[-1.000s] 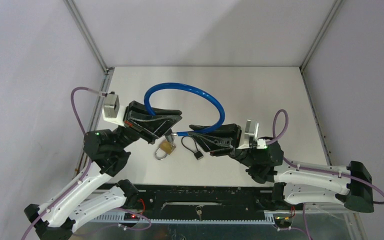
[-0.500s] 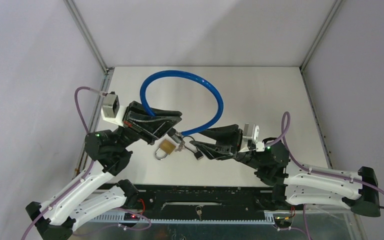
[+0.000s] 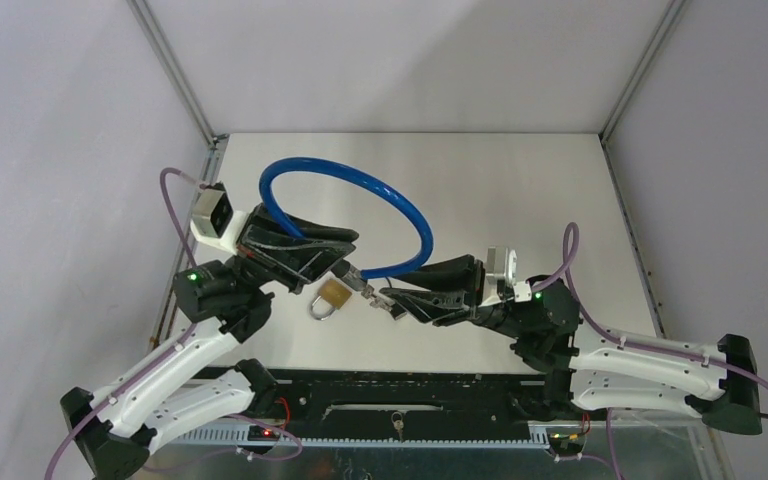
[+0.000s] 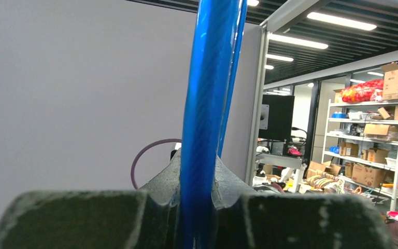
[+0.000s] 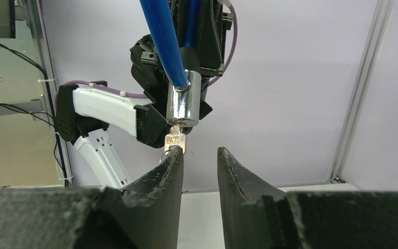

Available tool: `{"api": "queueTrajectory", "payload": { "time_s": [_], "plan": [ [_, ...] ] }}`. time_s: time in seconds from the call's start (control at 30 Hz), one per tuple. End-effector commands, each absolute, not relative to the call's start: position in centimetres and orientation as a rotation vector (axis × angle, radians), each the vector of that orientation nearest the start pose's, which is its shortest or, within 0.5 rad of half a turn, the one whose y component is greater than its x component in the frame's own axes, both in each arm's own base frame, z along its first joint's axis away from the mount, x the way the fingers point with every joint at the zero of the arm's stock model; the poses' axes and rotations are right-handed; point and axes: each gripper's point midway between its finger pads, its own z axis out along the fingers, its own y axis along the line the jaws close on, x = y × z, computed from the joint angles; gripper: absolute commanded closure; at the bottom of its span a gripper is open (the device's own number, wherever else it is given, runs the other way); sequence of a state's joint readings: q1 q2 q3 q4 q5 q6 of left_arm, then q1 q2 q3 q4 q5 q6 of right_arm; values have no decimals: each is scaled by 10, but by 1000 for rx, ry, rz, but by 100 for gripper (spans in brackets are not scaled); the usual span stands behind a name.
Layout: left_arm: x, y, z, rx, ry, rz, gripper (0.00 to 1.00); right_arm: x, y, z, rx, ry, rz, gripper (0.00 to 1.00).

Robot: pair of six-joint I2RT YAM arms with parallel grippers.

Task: Lock with the key
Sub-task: Lock the lock.

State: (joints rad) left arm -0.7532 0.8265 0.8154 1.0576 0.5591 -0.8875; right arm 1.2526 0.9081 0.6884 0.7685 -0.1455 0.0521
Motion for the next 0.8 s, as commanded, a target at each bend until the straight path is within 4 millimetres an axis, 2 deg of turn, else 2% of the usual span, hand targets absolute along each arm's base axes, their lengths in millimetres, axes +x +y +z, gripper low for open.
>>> {"api": "queueTrajectory", "payload": {
  "time_s": [0.0, 0.17, 0.4, 0.77],
  "plan": [
    [54, -218, 547, 582, 493, -1742, 100, 72, 330, 435, -727, 752, 1276, 68],
    [56, -219, 547, 582, 496, -1743, 100, 71, 329, 439, -712, 742, 1281, 68],
    [54, -219, 547, 587, 492, -1750, 100, 74, 335, 437, -688, 763, 1314, 60],
    [58, -222, 542, 586, 511, -1741, 100, 72, 342, 439, -671, 733, 1392, 62]
  ]
}}
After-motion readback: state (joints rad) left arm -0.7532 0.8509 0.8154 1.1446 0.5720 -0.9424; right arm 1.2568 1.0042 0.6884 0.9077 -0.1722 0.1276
